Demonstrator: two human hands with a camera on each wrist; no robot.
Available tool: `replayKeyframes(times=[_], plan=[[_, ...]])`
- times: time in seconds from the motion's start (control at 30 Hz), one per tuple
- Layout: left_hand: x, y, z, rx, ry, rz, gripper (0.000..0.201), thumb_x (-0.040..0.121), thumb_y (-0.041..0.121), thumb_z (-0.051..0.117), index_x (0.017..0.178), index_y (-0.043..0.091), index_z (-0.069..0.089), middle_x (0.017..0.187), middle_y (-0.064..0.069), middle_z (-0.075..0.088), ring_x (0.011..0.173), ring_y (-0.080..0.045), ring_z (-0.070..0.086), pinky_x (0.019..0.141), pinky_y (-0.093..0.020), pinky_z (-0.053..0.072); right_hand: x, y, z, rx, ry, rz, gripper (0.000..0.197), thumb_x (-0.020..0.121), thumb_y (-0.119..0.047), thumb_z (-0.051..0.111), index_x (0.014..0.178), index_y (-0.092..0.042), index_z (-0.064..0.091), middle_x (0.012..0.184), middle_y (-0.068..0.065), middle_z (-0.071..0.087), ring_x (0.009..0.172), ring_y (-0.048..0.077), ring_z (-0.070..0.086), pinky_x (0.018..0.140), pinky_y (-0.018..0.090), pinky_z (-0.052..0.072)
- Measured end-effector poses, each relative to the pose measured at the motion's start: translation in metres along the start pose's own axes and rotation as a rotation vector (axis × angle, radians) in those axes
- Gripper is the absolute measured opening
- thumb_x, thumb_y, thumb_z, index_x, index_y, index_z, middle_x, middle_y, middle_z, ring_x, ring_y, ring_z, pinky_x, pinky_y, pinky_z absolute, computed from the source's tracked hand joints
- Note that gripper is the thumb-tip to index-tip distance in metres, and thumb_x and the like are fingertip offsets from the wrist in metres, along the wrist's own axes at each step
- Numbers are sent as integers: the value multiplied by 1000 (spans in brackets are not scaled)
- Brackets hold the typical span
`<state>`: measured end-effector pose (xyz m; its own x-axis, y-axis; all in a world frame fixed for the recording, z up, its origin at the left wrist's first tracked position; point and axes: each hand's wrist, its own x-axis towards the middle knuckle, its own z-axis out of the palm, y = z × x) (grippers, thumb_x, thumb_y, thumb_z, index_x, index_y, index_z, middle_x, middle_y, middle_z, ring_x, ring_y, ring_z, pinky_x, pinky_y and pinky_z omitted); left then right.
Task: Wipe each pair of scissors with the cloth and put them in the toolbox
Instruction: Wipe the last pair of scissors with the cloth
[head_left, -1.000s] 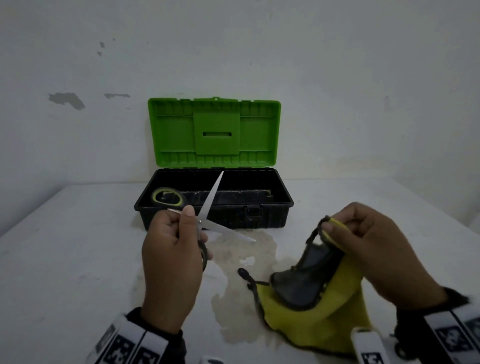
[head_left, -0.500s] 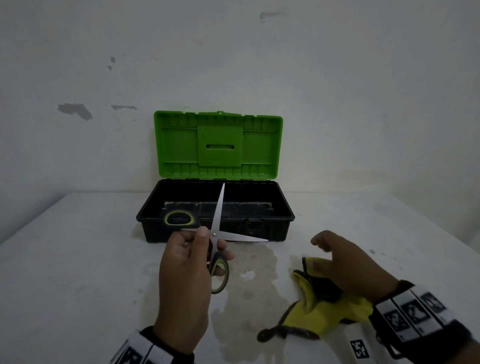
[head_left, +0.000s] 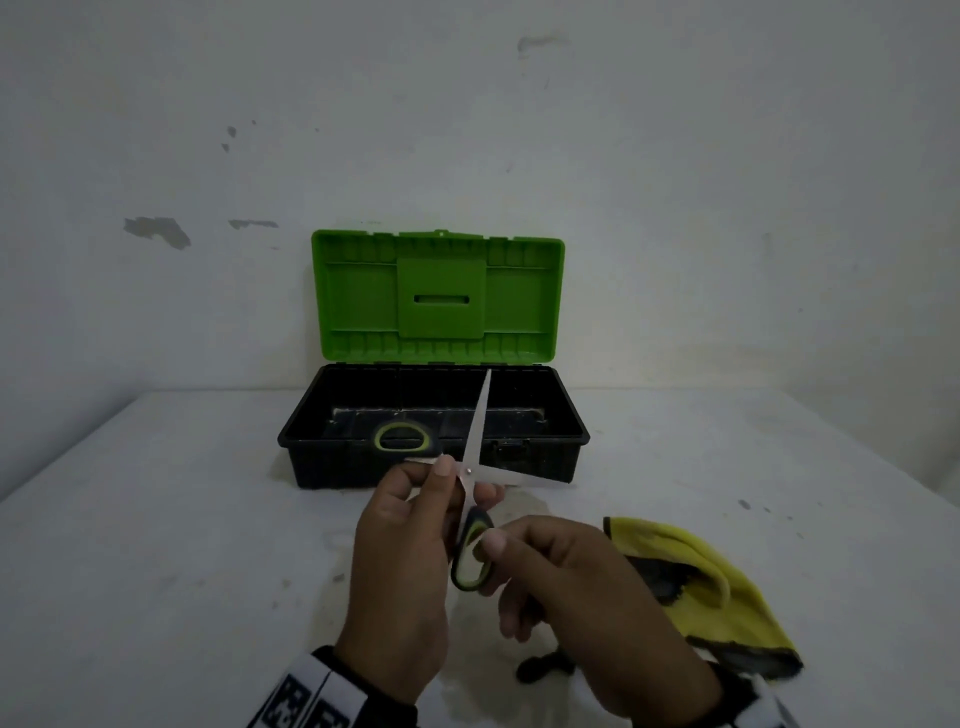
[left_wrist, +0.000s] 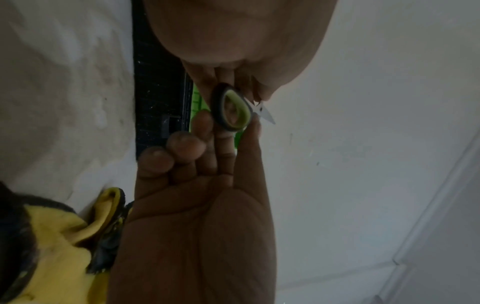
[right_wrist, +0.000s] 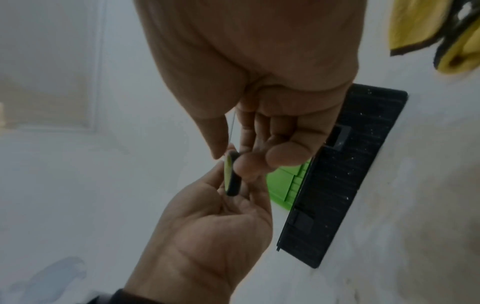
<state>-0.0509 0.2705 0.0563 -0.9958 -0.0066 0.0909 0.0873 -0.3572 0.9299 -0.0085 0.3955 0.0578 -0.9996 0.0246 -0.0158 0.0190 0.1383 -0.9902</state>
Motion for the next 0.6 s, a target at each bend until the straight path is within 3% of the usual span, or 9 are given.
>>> replayKeyframes(times=[0.07,0.17,0.23,0.33,0.5,0.6], plan=[[1,0,-6,-9,-26,-43,25,99,27,48,100,6,60,88,-13,75,85,-27,73,68,-38,56,0,4,4,29,7,2,21,92,-29,69,82,-11,76,68,5,73,55,20,61,56,30,49],[4,0,-17,26,-55,-91,24,97,26,53,102,4,63,89,-14,75,90,-27,73,82,-44,56,-1,7,3,-12,-7,-3,20,92,-28,70,82,-12,77,64,9,72,57,22,61,59,31,51],[8,-1,-26,96,-31,-74,21,92,26,61,104,9,67,90,-5,75,91,-22,71,83,-40,56,-2,6,-3,-60,-7,-11,21,92,-27,69,82,-12,78,66,11,73,58,21,63,59,31,54],[14,6,-41,214,6,4,24,87,27,68,109,22,63,83,6,73,83,-13,68,70,-32,53,-2,3,-18,-76,20,-25,21,92,-23,70,78,-9,77,64,15,72,56,23,63,59,31,55],[16,22,-53,433,-216,96,16,95,19,57,104,25,70,77,-4,71,69,-14,63,57,-28,50,1,0,-37,-149,-21,-44,21,92,-22,69,74,-13,76,60,11,69,57,24,63,58,32,53],[14,21,-53,478,-212,137,17,94,18,59,101,26,73,78,-4,73,66,-13,64,55,-25,51,5,1,-41,-57,17,-32,20,93,-14,67,78,-4,73,58,13,65,53,23,59,52,29,51]])
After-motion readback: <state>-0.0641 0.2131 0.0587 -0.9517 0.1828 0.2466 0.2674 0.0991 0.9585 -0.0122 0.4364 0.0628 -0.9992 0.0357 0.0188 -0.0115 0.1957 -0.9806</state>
